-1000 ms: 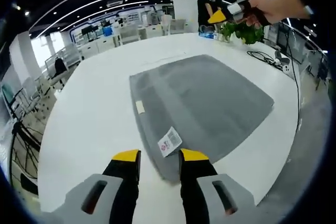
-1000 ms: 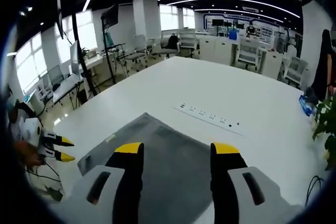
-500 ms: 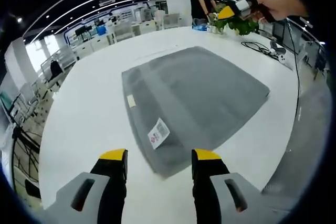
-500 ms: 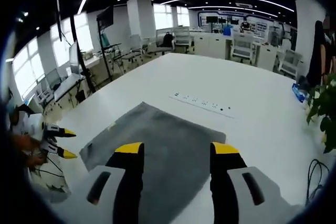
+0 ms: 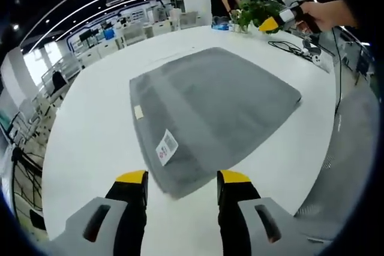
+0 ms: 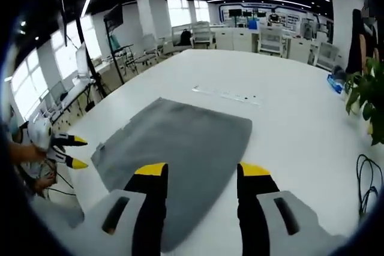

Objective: Fold the towel on the table until its edges align and the towel forms a compact rectangular stack.

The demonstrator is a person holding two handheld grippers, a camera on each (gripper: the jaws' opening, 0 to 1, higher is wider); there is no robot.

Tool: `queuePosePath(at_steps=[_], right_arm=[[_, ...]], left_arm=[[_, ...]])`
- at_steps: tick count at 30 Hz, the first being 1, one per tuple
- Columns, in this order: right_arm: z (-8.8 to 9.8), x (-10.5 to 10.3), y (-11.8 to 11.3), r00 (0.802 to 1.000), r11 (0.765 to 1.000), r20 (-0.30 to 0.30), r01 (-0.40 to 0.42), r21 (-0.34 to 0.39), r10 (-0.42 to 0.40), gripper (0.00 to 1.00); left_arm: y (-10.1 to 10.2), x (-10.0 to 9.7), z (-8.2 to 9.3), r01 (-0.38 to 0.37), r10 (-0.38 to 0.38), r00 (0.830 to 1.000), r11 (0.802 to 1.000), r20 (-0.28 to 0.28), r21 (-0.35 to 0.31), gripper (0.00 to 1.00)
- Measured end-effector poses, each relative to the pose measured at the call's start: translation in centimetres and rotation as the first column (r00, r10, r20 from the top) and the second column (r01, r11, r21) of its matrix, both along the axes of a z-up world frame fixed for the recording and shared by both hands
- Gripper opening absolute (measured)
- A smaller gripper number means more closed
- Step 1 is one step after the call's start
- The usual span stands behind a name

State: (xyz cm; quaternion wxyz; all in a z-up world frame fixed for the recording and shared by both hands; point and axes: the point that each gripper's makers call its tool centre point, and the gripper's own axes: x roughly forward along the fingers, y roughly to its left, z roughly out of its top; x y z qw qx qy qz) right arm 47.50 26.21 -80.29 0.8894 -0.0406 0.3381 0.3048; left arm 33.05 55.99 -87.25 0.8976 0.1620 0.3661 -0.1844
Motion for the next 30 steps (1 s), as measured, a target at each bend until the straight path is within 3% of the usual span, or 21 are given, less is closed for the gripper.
queuePosePath(at_steps=[3,5,11,16,21,26,30], right_arm=[[-0.6,-1.6,0.5,1.000,1.000,-0.018,-0.015,-0.011,0.015,0.44],[-1.4,-1.6,0.4,1.000,0.999,-0.013,-0.026,-0.022,0.025,0.42],[-2.3,-3.7,0.5,0.999,1.000,-0.030,-0.018,-0.017,0.017,0.39],[-5.3,-5.3,0.4,0.995,0.999,-0.093,-0.044,-0.032,0.041,0.35],[-7.2,-7.1,0.2,0.990,0.997,-0.127,-0.062,-0.043,0.056,0.32],[-9.0,-8.9,0.0,0.977,0.985,-0.177,-0.136,-0.103,0.117,0.27],[-9.8,-10.0,0.5,0.969,0.983,-0.204,-0.161,-0.086,0.140,0.24]], left_arm=[[0.0,-0.3,-0.5,0.009,-0.009,1.000,1.000,-0.020,0.001,0.43],[-0.2,-0.7,-0.7,0.014,-0.015,0.999,1.000,-0.040,-0.016,0.40],[0.0,-0.3,-0.9,0.010,-0.011,0.999,1.000,-0.049,-0.029,0.38],[-0.2,-0.1,-1.5,0.023,-0.024,0.998,0.999,-0.059,-0.030,0.32],[-0.2,0.1,-2.3,0.028,-0.030,0.997,0.999,-0.075,-0.030,0.30],[0.1,0.4,-3.0,0.002,-0.006,0.996,0.999,-0.090,-0.045,0.29],[0.0,0.6,-2.9,0.000,-0.005,0.996,0.999,-0.091,-0.051,0.27]])
